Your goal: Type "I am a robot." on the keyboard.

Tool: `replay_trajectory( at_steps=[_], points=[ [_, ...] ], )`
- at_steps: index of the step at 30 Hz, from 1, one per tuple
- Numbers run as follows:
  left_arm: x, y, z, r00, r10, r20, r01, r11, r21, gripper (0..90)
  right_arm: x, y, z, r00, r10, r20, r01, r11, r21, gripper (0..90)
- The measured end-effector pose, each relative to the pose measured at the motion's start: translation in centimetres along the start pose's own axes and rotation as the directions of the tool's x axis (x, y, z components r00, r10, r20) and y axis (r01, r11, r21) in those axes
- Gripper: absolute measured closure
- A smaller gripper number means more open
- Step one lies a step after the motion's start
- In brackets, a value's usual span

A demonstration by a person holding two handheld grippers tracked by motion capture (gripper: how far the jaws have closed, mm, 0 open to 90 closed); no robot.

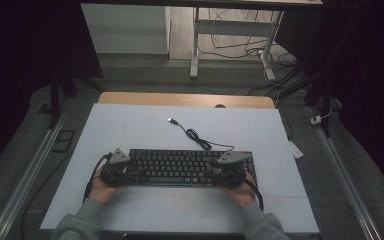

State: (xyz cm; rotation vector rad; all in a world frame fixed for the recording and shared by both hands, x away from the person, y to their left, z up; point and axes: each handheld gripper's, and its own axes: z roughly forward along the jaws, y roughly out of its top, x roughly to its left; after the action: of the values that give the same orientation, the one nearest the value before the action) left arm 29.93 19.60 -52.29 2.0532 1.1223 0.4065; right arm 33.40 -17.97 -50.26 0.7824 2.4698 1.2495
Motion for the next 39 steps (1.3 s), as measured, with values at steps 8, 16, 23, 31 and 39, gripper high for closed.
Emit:
replay_trajectory(
  at_steps=[8,16,23,31,39],
  points=[
    [-0.3,0.1,-0.1,1.0,0.005,0.002,-0.005,0.9999,-0.009,38.3,-0.4,-0.7,-0.7,0.9999,0.009,0.008,-0.009,1.0,-0.005,52.2],
    [-1.2,0.8,-0.5,0.999,0.01,0.044,-0.008,0.9989,-0.047,38.8,-0.4,-0.7,-0.3,1.0,-0.001,-0.001,0.001,1.0,-0.003,52.1],
    [-2.2,1.4,-0.6,0.9959,0.026,0.087,-0.021,0.998,-0.06,40.9,-0.3,-0.7,0.0,0.9999,-0.01,-0.004,0.01,1.0,0.015,52.0],
    [-3.1,1.7,-0.5,0.9929,0.047,0.109,-0.04,0.9971,-0.065,52.9,-0.3,-0.7,-0.1,1.0,-0.008,-0.001,0.008,1.0,0.018,51.9],
    [-3.9,1.9,0.1,0.986,0.07,0.151,-0.062,0.9963,-0.06,87.5,-0.4,-0.8,0.1,1.0,-0.008,-0.003,0.008,1.0,0.022,51.7]
  ],
)
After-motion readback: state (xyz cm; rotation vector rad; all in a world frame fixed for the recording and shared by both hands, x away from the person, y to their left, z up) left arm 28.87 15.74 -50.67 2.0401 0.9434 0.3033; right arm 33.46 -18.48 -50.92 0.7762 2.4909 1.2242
